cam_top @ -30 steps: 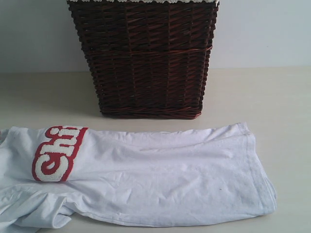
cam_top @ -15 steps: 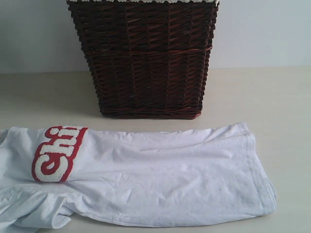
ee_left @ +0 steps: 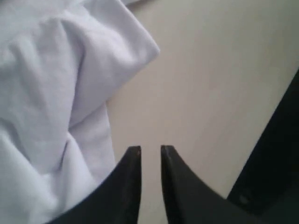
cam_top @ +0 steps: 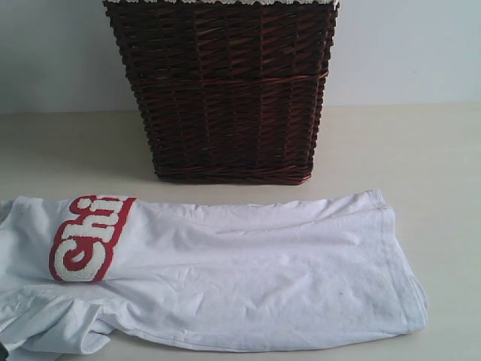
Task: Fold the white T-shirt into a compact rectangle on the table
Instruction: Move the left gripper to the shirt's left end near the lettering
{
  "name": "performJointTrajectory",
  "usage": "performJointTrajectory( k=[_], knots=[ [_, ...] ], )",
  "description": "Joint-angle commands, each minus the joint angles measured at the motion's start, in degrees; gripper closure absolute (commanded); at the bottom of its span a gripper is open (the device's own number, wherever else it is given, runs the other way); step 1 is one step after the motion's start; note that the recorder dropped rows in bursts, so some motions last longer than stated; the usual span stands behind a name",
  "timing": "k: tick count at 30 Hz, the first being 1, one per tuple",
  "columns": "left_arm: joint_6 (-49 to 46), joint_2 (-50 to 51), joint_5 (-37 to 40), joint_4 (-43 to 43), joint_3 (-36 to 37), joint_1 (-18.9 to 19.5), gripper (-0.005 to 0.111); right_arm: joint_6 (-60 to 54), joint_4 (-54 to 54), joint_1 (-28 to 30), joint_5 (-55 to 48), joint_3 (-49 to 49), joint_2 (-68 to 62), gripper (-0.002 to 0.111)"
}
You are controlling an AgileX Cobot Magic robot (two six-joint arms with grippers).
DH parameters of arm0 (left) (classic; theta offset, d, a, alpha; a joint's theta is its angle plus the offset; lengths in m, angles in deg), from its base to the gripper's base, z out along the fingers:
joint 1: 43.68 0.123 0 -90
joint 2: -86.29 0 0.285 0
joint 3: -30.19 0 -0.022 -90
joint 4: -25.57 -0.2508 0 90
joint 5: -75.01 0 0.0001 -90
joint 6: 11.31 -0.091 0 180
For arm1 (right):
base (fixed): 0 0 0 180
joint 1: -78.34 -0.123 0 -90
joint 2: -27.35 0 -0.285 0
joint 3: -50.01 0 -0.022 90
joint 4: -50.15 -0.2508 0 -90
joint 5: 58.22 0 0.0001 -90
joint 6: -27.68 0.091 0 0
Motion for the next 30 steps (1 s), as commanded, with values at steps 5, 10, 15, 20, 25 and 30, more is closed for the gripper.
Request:
performJointTrajectory(
  k=[5,10,15,20,25,30],
  knots=[
    [-37.08,1.11,-27.38,27.65,-0.32,0.18,0.076,-0.29,0.26,-0.04,0.09,-0.24,0.34,0.108],
    [-41.43,14.94,-29.99,33.15,-6.53,-0.17,0.107,-0.32,0.16,-0.04,0.09,-0.24,0.34,0.108],
    [-41.43,29.08,-30.0,39.65,-16.92,-0.32,0.107,-0.32,0.16,-0.04,0.09,-0.24,0.34,0.108],
    [-41.43,36.54,-30.96,39.65,-20.34,-0.32,0.107,-0.32,0.16,-0.04,0.09,-0.24,0.34,0.108],
    [-41.43,38.19,-33.5,39.72,-25.17,-0.32,0.107,-0.32,0.16,-0.04,0.09,-0.24,0.34,0.108],
    [-41.43,38.28,-32.11,43.53,-28.75,-0.32,0.107,-0.32,0.16,-0.04,0.09,-0.24,0.34,0.108]
  ],
)
